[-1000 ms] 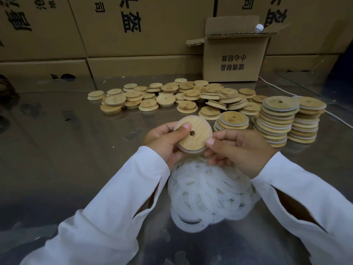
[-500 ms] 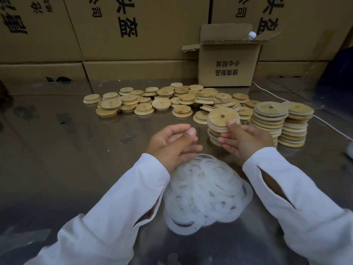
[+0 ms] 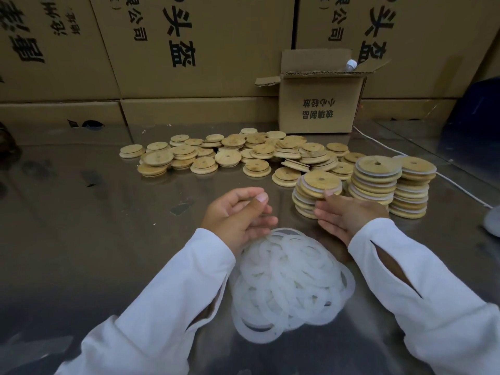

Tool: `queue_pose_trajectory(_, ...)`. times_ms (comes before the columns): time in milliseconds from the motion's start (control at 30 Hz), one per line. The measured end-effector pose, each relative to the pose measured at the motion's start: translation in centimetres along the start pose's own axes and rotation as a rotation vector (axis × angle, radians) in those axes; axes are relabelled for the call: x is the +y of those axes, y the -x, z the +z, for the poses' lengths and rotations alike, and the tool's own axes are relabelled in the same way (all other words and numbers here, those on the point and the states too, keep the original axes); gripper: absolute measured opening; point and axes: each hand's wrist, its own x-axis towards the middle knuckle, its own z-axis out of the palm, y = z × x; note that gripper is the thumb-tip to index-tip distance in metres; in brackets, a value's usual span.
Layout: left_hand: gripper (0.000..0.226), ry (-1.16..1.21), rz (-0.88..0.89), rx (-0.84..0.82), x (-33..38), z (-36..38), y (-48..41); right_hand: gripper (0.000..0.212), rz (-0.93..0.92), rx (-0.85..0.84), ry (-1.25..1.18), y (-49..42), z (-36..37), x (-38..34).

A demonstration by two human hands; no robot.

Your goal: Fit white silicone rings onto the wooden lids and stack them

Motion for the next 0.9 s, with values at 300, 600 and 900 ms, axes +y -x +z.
queue_pose_trajectory(300, 0.007, -0.007, -0.011, -0.007, 0.3, -0.1, 0.0, 0.023, 0.079, -0.018, -0.112, -0.8, -0.4, 0.2)
queue_pose_trajectory(600, 0.007, -0.062, -0.013, 0.045, 0.3, 0.0, 0.1, 0.032, 0.068, -0.063, 0.014, -0.4, -0.1, 0.1)
queue_pose_trajectory(900, 0.004, 0.027, -0.262, 0.284, 1.3, -2.3, -2.7, 0.044, -0.01, -0.025, 0.184, 0.9, 1.2, -0.3)
